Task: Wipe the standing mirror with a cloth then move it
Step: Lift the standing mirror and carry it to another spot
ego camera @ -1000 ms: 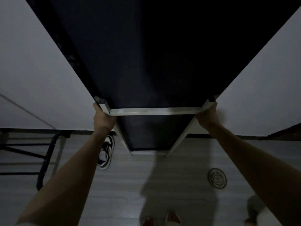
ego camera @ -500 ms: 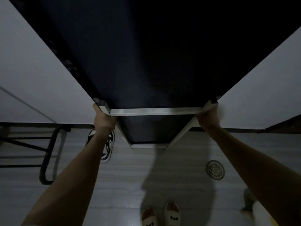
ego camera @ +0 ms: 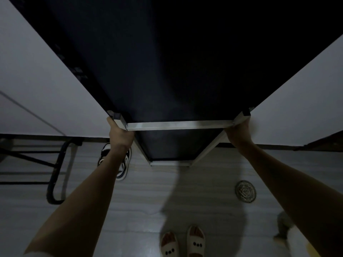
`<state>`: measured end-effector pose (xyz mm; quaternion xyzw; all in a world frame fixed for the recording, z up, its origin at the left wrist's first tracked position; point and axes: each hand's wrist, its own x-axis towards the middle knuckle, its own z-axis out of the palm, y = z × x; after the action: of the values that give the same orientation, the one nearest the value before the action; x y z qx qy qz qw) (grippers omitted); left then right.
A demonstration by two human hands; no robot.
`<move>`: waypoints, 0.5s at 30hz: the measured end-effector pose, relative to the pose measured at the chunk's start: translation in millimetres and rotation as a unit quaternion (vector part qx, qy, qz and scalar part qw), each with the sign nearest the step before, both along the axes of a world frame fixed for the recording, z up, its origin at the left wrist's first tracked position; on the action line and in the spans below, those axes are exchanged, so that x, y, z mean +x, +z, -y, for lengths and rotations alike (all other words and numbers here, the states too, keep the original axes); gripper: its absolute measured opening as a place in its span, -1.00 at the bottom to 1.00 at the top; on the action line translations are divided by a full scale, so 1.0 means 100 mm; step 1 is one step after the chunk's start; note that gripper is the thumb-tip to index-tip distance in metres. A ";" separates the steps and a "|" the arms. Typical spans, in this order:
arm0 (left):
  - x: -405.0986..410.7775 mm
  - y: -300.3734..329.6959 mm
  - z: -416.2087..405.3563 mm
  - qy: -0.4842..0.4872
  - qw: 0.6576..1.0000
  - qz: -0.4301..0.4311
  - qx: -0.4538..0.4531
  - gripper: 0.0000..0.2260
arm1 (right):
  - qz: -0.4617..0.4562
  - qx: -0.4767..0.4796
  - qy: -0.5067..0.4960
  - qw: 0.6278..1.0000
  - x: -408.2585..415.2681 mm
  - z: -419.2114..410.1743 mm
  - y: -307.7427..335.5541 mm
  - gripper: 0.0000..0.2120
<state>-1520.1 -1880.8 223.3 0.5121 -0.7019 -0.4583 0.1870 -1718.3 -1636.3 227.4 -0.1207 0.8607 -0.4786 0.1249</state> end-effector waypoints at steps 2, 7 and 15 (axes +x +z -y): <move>0.00 -0.02 0.00 -0.002 1.000 0.005 -0.003 -0.41 | -0.008 0.010 0.005 1.000 -0.02 0.00 -0.03 -0.47; 0.03 -0.03 0.04 -0.019 0.999 0.033 -0.023 -0.45 | -0.022 0.019 0.004 1.000 -0.05 0.00 -0.09 -0.49; 0.03 -0.07 0.18 -0.061 0.997 0.050 -0.015 -0.47 | 0.051 0.035 0.025 0.998 -0.13 -0.01 -0.05 -0.39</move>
<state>-1517.6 -1899.2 216.0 0.4878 -0.7471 -0.4321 0.1317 -1731.0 -1635.6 222.9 -0.1135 0.8660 -0.4506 0.1847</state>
